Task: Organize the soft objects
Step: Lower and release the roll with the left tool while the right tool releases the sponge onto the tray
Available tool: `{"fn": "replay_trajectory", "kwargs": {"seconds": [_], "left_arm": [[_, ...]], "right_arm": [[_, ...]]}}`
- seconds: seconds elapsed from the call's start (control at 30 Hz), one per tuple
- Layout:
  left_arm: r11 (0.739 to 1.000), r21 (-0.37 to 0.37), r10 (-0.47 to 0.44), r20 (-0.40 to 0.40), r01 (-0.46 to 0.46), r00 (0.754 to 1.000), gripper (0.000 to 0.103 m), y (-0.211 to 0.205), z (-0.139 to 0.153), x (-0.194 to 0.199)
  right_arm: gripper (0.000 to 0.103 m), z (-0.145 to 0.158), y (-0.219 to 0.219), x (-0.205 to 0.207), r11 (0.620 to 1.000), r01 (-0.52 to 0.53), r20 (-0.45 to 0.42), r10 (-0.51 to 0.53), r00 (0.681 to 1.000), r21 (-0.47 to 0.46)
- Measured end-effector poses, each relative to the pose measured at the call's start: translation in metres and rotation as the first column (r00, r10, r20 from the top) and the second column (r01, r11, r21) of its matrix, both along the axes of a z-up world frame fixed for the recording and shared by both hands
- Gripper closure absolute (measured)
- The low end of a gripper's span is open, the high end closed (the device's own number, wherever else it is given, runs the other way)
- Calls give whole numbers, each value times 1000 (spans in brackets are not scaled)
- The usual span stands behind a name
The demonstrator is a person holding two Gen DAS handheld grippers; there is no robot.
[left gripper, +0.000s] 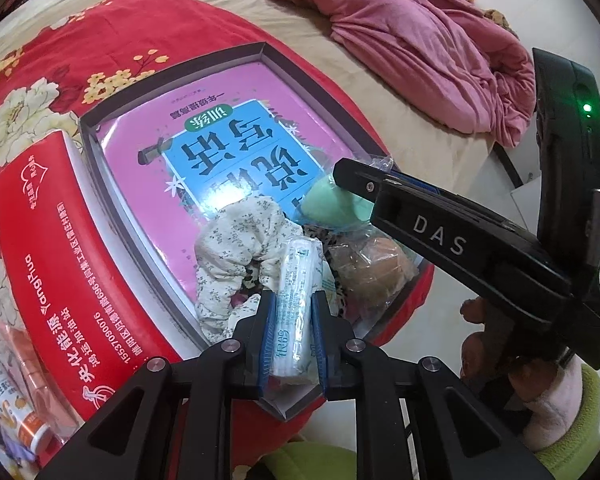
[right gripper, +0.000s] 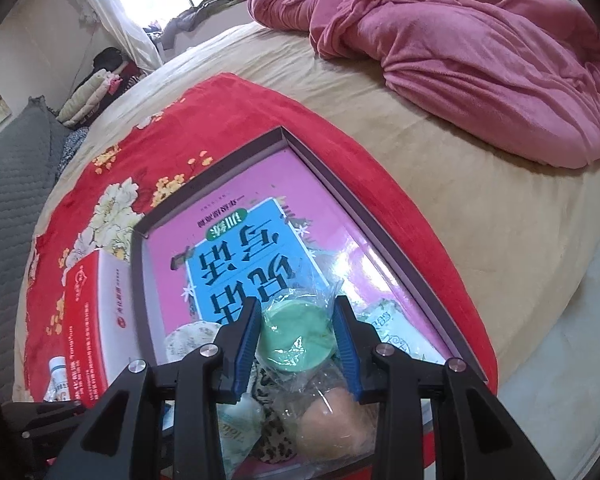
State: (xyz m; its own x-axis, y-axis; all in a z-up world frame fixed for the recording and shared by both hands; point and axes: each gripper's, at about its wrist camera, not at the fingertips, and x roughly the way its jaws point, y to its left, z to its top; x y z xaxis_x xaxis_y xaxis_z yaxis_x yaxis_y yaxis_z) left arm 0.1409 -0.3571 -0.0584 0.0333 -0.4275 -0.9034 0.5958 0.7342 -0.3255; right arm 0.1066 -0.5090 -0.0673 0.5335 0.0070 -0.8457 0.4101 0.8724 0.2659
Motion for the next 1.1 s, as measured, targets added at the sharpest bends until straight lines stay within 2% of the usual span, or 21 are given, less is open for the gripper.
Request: {"fn": "replay_trajectory", "kwargs": {"seconds": [0.3, 0.5, 0.87, 1.1], "left_arm": [[1000, 7, 4, 7, -5, 1000, 84, 0, 0, 1], [1000, 10, 9, 6, -9, 1000, 84, 0, -1, 1], [999, 34, 3, 25, -4, 1000, 84, -3, -1, -1], [997, 71, 3, 65, -7, 998, 81, -5, -1, -2]], "right_arm": [[63, -2, -2, 3, 1000, -3, -18, 3, 1000, -18], [50, 2, -4, 2, 999, -5, -18, 4, 1000, -51], [49, 13, -14, -11, 998, 29, -2, -30, 1000, -54], [49, 24, -19, -19, 998, 47, 21, -47, 999, -46]]}}
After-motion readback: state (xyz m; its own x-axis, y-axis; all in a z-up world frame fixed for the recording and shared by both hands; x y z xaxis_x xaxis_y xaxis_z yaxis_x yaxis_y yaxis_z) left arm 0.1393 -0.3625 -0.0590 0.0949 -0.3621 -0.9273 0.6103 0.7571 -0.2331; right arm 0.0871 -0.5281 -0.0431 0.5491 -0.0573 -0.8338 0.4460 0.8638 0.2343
